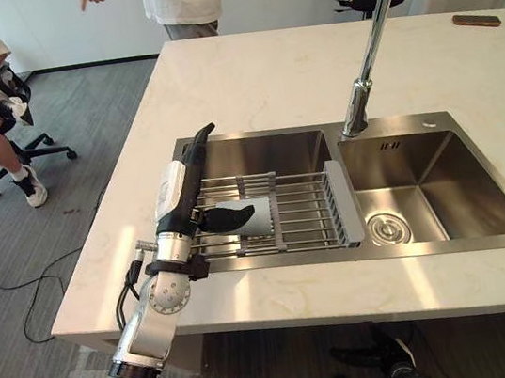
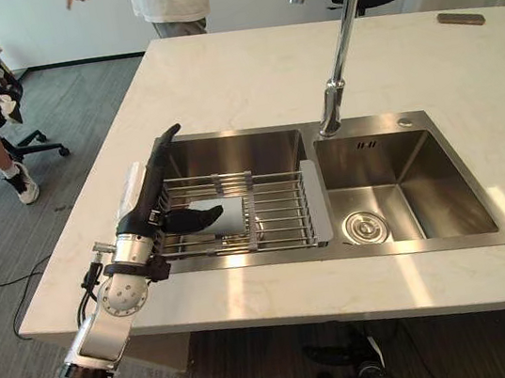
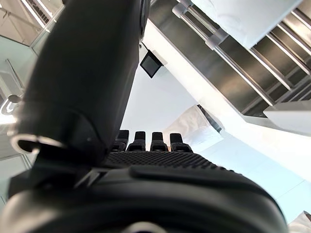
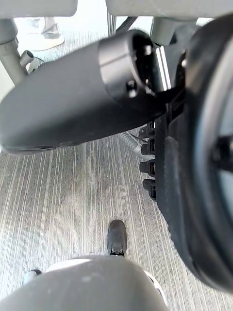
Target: Walk over to the sink, pick up the cup, carry it to the dishwasher, place the cup inside the dishwasher, then close the dishwasher door
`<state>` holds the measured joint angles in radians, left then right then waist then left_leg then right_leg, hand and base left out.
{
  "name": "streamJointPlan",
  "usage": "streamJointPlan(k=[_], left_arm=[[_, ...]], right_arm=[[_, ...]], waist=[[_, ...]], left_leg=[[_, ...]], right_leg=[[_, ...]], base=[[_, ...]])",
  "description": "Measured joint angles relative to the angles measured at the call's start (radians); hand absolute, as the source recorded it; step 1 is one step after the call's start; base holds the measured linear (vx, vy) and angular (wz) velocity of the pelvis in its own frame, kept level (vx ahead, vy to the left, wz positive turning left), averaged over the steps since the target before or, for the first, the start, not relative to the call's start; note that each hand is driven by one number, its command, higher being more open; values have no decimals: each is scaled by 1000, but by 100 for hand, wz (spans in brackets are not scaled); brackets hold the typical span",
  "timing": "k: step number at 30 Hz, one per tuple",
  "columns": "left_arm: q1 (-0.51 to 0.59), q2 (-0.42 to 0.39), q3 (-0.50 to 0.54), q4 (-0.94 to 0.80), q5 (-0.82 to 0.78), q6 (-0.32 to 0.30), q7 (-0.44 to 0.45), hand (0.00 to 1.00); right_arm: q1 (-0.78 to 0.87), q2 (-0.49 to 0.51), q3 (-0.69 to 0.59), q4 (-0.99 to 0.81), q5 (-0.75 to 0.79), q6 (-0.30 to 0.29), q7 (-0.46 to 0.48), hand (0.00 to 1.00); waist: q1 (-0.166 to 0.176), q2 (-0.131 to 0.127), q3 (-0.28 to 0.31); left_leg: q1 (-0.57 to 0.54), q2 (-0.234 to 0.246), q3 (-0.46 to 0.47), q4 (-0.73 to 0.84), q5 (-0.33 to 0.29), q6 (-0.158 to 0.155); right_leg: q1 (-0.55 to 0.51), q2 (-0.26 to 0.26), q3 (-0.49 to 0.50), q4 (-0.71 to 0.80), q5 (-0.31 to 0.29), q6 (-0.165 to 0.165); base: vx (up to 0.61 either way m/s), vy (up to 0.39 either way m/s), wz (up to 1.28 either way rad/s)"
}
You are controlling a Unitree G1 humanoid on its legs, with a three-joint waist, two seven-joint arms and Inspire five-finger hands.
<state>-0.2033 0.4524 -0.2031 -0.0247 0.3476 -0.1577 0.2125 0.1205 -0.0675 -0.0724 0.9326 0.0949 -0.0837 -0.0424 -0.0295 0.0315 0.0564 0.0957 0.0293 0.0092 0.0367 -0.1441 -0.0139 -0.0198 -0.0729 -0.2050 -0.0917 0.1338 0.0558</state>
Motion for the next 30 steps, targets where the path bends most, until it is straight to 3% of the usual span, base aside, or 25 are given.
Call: streamJointPlan(k=[11, 30], left_arm=[[-83, 73, -4, 79, 144, 22, -42, 100], [-108, 136, -48, 82, 186, 20, -67, 100]], right_arm=[[6, -8, 0, -2, 0, 0, 4, 100], [-1, -10, 10, -15, 0, -7, 4, 100]], waist=[[-17, -1, 25], [-33, -2, 51]], left_leg=[[-15, 2, -6, 2, 2, 3], [-16, 0, 2, -2, 2, 3]], right_leg=[[-13, 2, 0, 0, 1, 1], [-20, 1, 8, -1, 2, 3]], base=[[-20, -8, 1], [0, 0, 0]])
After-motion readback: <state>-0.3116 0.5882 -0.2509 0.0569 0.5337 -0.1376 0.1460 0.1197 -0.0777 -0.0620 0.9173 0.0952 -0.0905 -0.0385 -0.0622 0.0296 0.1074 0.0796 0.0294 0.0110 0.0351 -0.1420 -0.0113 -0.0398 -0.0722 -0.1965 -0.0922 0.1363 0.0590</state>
